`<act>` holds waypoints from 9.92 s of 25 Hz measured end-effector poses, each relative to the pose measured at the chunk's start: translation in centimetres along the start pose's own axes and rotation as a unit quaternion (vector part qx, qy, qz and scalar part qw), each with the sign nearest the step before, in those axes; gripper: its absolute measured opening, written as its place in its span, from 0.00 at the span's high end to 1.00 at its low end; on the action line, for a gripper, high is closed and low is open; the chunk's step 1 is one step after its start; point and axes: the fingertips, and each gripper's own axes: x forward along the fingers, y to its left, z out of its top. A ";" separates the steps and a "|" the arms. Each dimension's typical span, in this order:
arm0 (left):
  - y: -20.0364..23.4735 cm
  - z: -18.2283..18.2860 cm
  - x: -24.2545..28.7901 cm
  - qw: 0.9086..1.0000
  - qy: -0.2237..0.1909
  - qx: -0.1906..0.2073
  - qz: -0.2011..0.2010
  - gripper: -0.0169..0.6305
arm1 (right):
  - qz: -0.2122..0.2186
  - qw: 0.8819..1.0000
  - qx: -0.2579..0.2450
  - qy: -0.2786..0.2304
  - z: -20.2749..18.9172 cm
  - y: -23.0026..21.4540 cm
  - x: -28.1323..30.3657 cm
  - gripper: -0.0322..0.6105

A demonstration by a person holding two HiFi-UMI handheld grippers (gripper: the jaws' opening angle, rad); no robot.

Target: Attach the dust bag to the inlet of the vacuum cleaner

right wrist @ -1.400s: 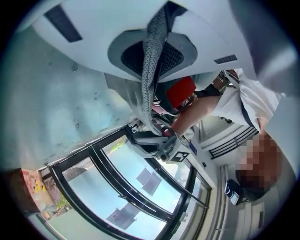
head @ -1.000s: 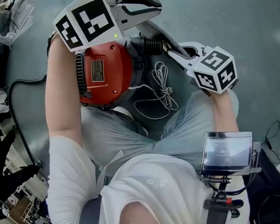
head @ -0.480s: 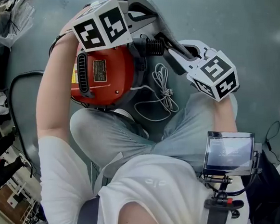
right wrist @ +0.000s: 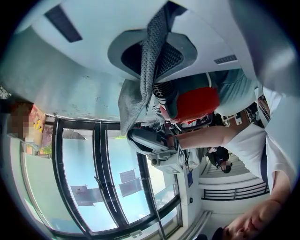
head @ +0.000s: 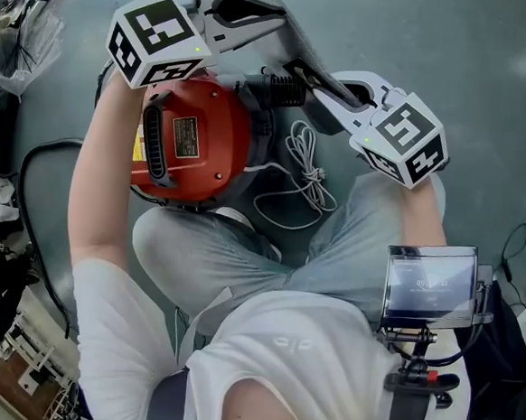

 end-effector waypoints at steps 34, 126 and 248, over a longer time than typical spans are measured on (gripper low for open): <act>-1.9 -2.1 1.6 0.949 0.206 0.234 -0.051 0.66 | -0.112 0.981 -0.141 0.070 0.0 -2.8 -0.9 0.90; -4.5 -6.7 5.0 0.953 0.158 0.088 -0.241 0.93 | 0.020 0.981 -0.055 0.184 -7.1 5.2 5.2 0.92; -1.9 3.6 3.5 0.986 0.050 0.137 0.085 0.86 | 0.062 0.981 -0.053 -0.173 2.8 -10.8 -3.2 0.47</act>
